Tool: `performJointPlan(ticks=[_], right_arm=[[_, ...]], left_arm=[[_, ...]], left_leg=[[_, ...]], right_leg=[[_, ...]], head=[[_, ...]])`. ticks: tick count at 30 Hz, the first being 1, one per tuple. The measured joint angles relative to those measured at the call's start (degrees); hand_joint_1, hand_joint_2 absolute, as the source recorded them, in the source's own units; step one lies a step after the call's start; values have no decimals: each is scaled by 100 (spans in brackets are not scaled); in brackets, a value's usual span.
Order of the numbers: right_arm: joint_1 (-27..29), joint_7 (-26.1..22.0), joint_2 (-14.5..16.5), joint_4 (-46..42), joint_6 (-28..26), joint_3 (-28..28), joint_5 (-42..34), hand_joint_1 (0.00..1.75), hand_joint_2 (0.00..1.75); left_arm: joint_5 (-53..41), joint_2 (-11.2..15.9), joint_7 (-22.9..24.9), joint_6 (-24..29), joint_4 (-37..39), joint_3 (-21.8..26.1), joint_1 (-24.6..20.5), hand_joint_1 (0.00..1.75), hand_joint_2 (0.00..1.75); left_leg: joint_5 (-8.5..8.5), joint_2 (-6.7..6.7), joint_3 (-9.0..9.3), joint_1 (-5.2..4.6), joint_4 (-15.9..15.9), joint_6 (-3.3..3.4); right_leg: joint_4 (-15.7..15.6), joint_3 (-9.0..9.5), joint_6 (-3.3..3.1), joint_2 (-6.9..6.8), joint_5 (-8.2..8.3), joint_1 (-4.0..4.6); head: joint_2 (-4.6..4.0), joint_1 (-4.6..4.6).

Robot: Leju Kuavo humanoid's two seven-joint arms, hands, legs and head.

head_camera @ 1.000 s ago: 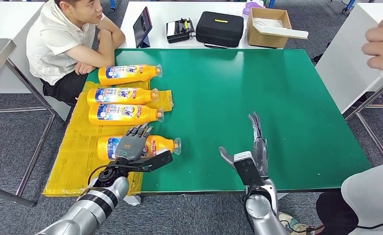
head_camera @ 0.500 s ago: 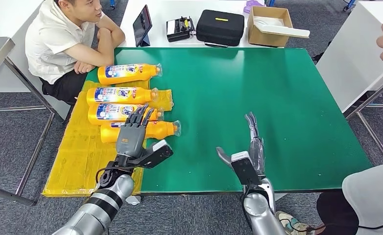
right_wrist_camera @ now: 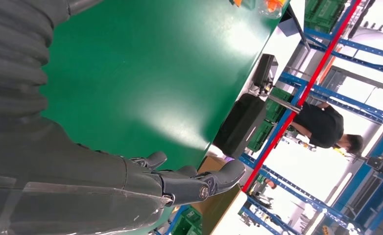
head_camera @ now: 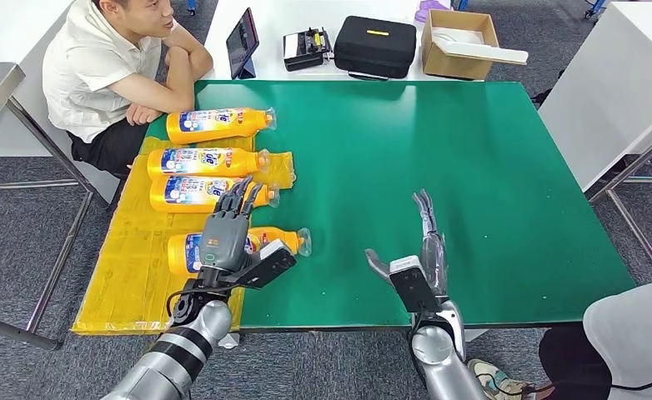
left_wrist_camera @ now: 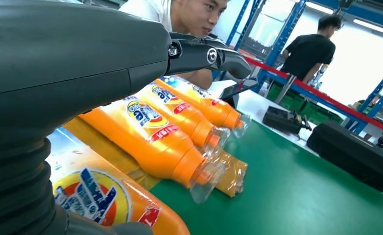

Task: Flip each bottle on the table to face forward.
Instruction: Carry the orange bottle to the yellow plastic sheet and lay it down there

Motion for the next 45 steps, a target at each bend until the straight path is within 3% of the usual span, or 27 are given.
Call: performJointPlan(ticks=[9, 24, 28, 33, 35, 37, 39, 42, 45], right_arm=[[42, 0, -1, 5, -7, 7, 16, 0, 175], [51, 0, -2, 5, -7, 5, 17, 0, 175], [76, 0, -2, 5, 24, 5, -130, 0, 175], [224, -25, 10, -37, 338, -48, -900, 0, 175], [296, -40, 37, -100, 434, -87, -1273, 0, 175], [419, -76, 82, -229, 464, -113, -1642, 0, 175], [593, -291, 148, -438, 207, -115, -1714, 0, 175], [787, -607, 254, -777, -451, -86, -1583, 0, 175], [845, -534, 280, -922, -662, -58, -1637, 0, 175]], left_arm=[[213, -2, -34, -338, -400, -130, 194, 0, 175], [317, -2, -76, -425, -688, -196, 304, 0, 175], [1117, -10, -351, -873, -934, -220, 418, 0, 175], [2644, -82, -666, -1144, -1537, -265, 716, 0, 175], [3391, -107, -799, -1180, -1732, -266, 821, 0, 87], [4374, -124, -852, -1302, -1994, -280, 985, 0, 87], [5246, -120, -784, -1460, -2308, -326, 1229, 0, 175], [6001, -82, -759, -1533, -2721, -442, 1635, 0, 175], [6359, -36, -900, -1569, -3022, -540, 1872, 0, 175]], left_leg=[[0, 1, -1, 0, 0, 0], [0, 1, -1, 0, 0, 0], [0, 1, -1, 0, 0, 0], [-3, 1, -4, 0, 0, 1], [-3, 1, -5, 0, 0, 1], [-4, 1, -5, 0, 0, 0], [-6, 1, -7, 0, 0, -1], [-9, 4, -9, 2, 0, -4], [-10, 3, -10, 2, -1, -4]], right_leg=[[0, -2, 0, 0, 0, 0], [0, -3, 0, 1, 0, 0], [0, -4, 0, 0, 0, 0], [-1, -6, 0, 0, -1, 0], [-1, -7, 0, 0, -1, 0], [-1, -8, 0, 1, -2, 0], [-1, -8, -1, 0, -3, 1], [-1, -13, -2, 3, -6, 1], [-1, -13, -2, 4, -7, 1]], head=[[0, 0], [0, 0], [0, 0], [0, 0], [0, 0], [0, 0], [0, -1], [0, 0], [0, 0]])
